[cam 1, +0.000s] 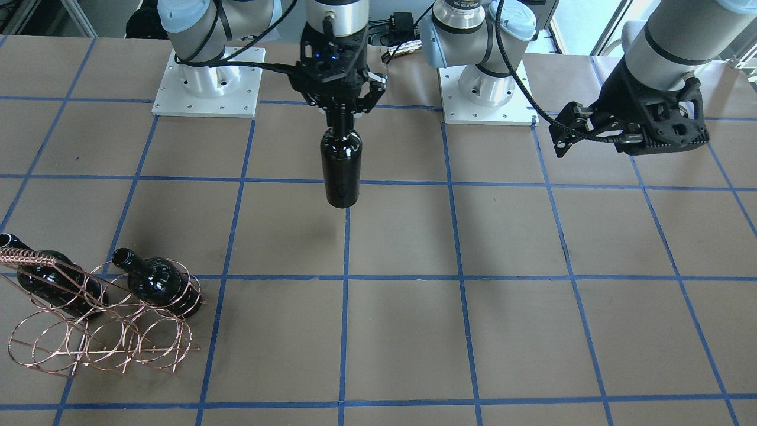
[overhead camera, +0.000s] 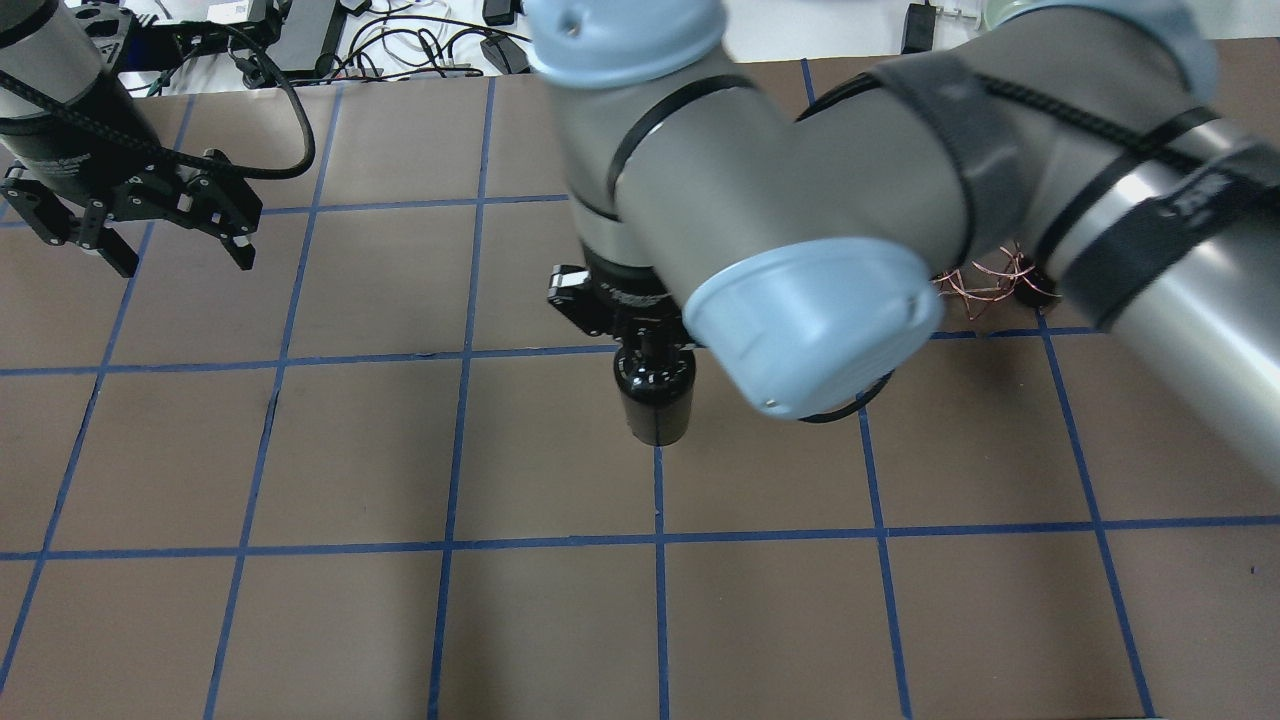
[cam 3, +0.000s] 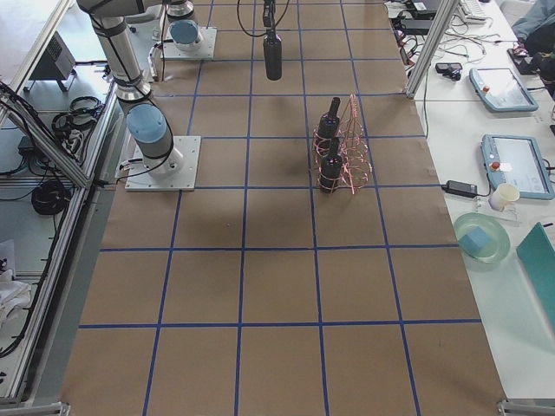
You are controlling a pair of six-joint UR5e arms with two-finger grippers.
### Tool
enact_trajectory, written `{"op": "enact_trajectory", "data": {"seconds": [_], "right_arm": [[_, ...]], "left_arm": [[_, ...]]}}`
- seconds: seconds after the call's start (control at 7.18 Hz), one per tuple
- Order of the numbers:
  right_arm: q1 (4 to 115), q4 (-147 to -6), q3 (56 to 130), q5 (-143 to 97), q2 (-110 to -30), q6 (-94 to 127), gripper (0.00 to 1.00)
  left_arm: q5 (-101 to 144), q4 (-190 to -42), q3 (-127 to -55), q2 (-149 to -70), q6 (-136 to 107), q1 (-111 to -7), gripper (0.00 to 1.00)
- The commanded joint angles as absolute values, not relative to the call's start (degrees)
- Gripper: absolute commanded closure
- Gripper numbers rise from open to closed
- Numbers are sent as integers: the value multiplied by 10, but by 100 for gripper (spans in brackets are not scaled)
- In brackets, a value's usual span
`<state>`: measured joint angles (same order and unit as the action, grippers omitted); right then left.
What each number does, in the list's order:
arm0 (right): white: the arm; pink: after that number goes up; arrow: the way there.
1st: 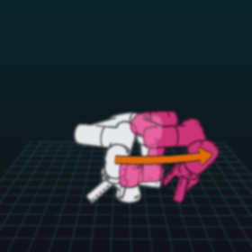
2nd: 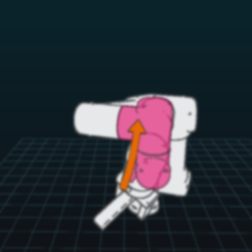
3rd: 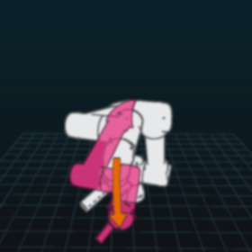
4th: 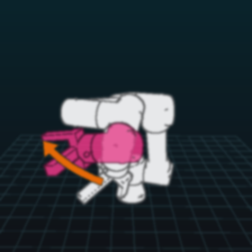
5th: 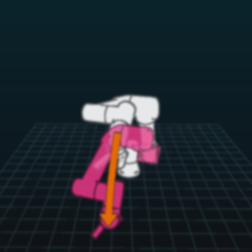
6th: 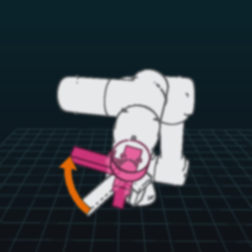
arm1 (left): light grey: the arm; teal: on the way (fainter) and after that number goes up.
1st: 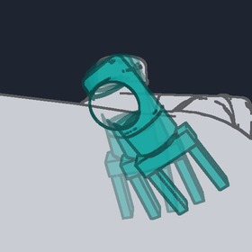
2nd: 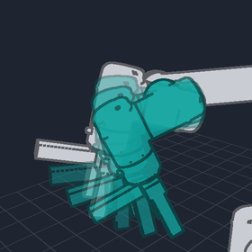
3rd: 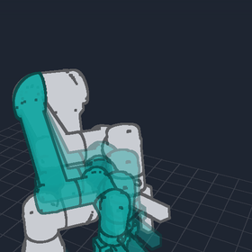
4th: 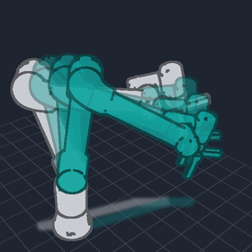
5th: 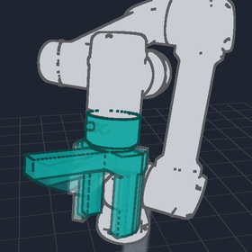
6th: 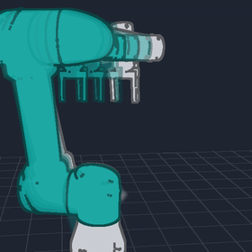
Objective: Place wine into wine basket
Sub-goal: 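Lift the bottle off the table with the right gripper, then carry the bottle to the copper rack and tilt it into a slot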
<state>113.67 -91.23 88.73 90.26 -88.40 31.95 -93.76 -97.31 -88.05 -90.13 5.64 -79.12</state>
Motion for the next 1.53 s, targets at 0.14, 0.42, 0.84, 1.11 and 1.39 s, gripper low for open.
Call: {"op": "enact_trajectory", "data": {"seconds": [0.14, 0.42, 0.84, 1.11, 1.39], "right_arm": [[953, -815, 887, 916, -972, 73, 97], [836, -797, 886, 926, -987, -122, 98], [727, -804, 853, 918, -964, -228, 99], [728, -818, 773, 916, -880, -224, 99], [730, -852, 765, 902, -851, -223, 99]], "left_arm": [[-904, -968, -894, -901, 12, -827, 1], [-911, -967, -894, -897, -3, -860, 1], [-910, -967, -895, -892, -4, -862, 1], [-911, -967, -895, -892, 1, -862, 0], [-911, -968, -895, -891, -1, -861, 0]]}}
